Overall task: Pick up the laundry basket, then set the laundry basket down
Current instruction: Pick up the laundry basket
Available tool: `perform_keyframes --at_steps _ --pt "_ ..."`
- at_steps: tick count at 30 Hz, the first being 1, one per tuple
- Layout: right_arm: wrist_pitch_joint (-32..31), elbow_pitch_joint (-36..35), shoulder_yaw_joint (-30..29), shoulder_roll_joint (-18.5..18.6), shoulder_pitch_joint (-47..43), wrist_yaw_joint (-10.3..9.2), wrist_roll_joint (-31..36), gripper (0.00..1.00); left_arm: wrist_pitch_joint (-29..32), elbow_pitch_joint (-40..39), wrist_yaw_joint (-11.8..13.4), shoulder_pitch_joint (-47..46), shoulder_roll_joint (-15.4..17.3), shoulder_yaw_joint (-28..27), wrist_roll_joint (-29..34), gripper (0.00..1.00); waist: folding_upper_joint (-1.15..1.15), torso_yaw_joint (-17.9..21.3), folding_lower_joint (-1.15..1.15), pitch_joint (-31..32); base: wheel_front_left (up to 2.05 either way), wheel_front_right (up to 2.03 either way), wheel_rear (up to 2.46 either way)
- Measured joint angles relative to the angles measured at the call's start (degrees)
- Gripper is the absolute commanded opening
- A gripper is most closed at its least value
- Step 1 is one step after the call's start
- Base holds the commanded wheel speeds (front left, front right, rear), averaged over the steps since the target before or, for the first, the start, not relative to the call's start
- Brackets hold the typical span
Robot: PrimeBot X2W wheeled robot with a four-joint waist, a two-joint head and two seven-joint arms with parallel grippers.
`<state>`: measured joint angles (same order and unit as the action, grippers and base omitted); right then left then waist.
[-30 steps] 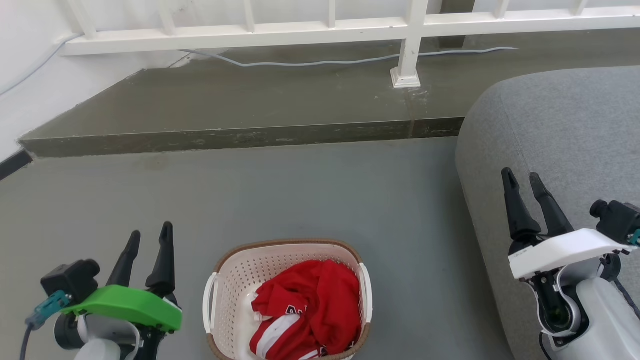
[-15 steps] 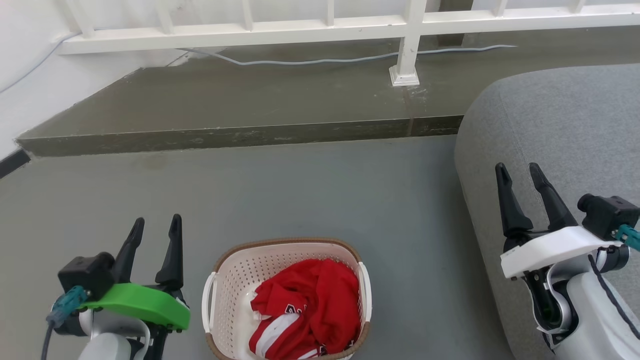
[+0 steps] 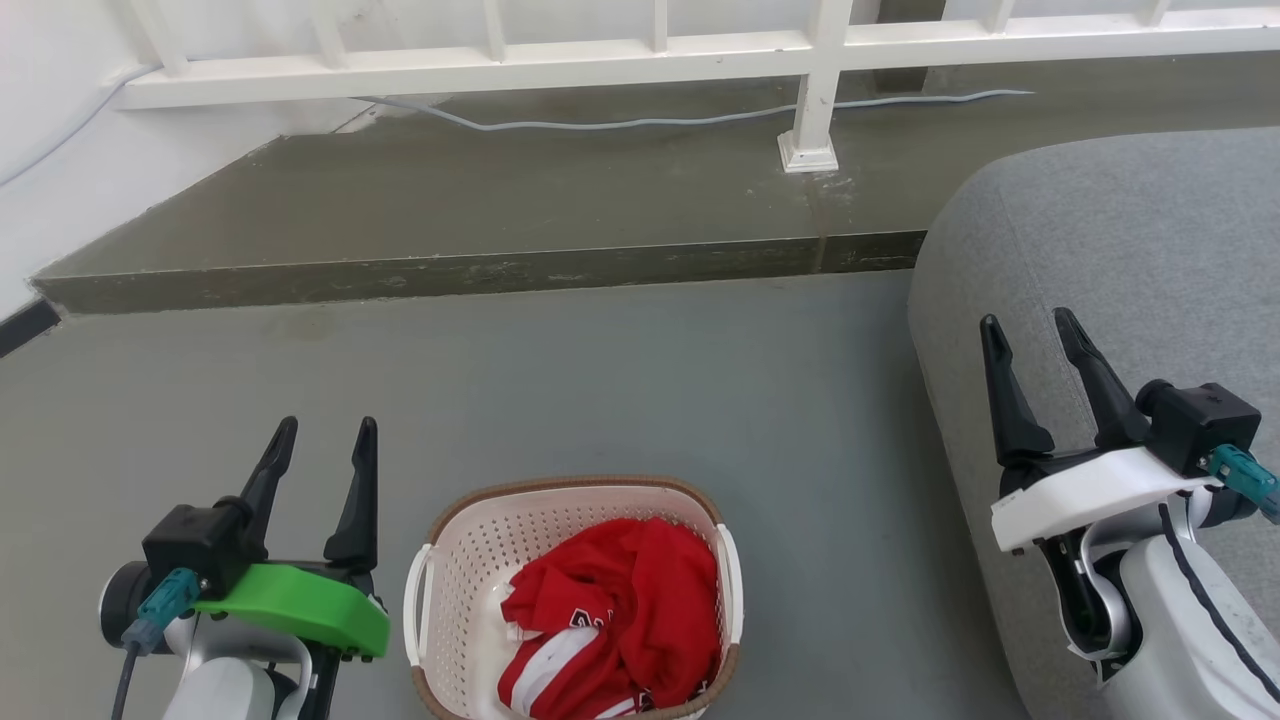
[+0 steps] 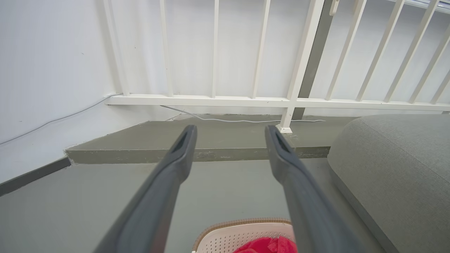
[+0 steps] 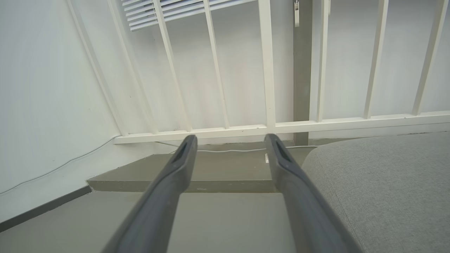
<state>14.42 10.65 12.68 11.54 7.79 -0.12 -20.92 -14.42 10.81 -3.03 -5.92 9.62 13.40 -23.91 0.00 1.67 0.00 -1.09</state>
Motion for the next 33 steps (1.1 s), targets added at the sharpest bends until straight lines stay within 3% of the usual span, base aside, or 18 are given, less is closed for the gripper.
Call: perform_keyframes --at_steps 17,33 --pt "0.0 0.88 -0.98 -0.75 0.0 0.01 0.34 1.0 0.0 0.26 -1.01 0.01 -1.34 -1.14 0.47 1.0 0.0 0.13 0.0 -1.02 0.0 0.0 0.0" --pt "0.01 0.32 -1.16 -1.19 2.5 1.1 0.32 1.0 -0.01 1.82 -1.57 -3.39 -1.22 -2.29 0.46 1.0 0.0 1.28 0.0 -9.92 0.0 0.0 0.0"
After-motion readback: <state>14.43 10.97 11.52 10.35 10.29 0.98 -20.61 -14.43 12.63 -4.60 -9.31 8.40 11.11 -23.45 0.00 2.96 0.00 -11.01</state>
